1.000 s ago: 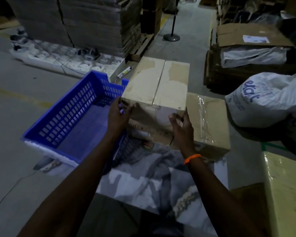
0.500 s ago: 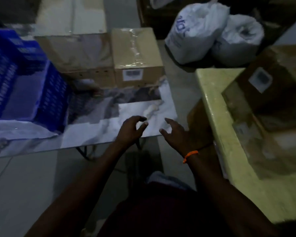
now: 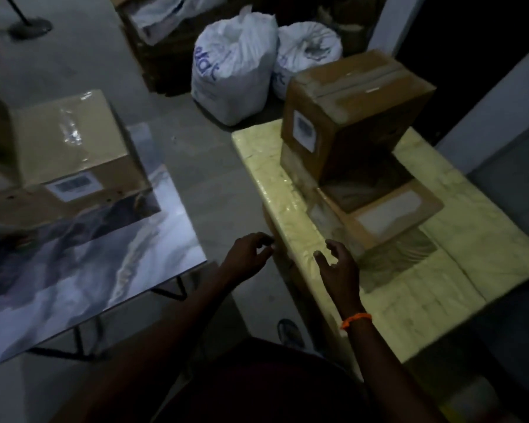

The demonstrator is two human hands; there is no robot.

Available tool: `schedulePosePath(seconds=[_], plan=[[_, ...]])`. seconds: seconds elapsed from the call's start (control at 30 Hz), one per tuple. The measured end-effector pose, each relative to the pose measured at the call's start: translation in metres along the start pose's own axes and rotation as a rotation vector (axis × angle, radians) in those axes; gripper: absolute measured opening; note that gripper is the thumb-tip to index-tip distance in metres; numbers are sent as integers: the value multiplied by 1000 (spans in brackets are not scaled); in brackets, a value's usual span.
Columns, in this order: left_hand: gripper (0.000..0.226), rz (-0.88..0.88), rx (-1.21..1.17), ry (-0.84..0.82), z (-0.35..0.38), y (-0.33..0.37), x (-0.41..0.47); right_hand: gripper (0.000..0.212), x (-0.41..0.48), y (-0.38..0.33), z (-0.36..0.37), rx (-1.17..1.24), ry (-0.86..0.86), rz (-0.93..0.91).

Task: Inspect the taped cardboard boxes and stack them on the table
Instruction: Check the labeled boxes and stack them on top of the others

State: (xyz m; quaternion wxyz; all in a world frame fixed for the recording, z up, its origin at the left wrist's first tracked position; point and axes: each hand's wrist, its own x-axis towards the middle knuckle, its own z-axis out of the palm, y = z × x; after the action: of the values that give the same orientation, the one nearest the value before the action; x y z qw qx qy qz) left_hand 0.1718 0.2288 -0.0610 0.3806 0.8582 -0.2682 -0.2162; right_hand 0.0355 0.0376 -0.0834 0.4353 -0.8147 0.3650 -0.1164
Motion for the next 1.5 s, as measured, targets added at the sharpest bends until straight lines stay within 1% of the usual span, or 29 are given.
schedulePosePath(seconds=[0.07,0.13,0.2,0.3,0.37,0.43,0.57,0.67,0.77,0.8,0.87,0.93,0.97,1.03,1.07,1.1,1.17,1.27,1.37,1.4,1.47,1.5], plan=[[29,6,1,-38,28,28,26,47,24,23,-30,-128,127,-57],[32,10,7,-70,55,55,48,53,45,42,-54,-274,152,-120],[35,-2,5,-81,77,76,65,53,68,64,-69,-369,97,-161],[37,-25,10,-118,102,94,82,42,95,97,-84,-471,24,-229],[36,-42,12,-121,111,100,90,38,101,113,-95,-536,1,-298],[34,-68,18,-93,116,103,95,36,98,128,-111,-548,6,-321],[33,-79,23,-45,130,110,102,26,89,169,-154,-433,127,-281],[42,-87,10,-32,148,121,109,37,78,187,-184,-340,114,-172],[58,-105,18,-39,168,134,117,39,71,192,-198,-227,103,-92],[61,-108,14,-54,173,138,119,41,71,191,-198,-157,106,-72],[57,-110,-13,-120,181,144,123,50,70,184,-196,45,117,42],[50,-137,-32,-145,185,142,122,46,68,176,-190,206,147,201],[48,-171,-46,-142,183,139,120,44,67,172,-186,256,186,266],[44,-189,-63,-163,177,130,115,54,65,165,-181,330,245,364],[43,-180,-69,-191,174,126,112,57,63,161,-180,349,254,407],[43,-185,-77,-216,170,122,107,57,60,158,-179,349,250,437],[43,-206,-97,-218,162,116,95,48,49,155,-176,314,210,449],[36,-228,-125,-167,142,101,72,39,25,145,-172,301,178,428],[53,-199,-194,-137,116,82,40,29,-5,123,-159,299,200,367],[52,-205,-246,-126,105,77,27,29,-17,113,-152,298,206,337],[38,-254,-353,-99,82,64,2,29,-39,89,-136,326,197,281],[34,-277,-418,-89,69,56,-13,28,-49,76,-127,336,183,253]])
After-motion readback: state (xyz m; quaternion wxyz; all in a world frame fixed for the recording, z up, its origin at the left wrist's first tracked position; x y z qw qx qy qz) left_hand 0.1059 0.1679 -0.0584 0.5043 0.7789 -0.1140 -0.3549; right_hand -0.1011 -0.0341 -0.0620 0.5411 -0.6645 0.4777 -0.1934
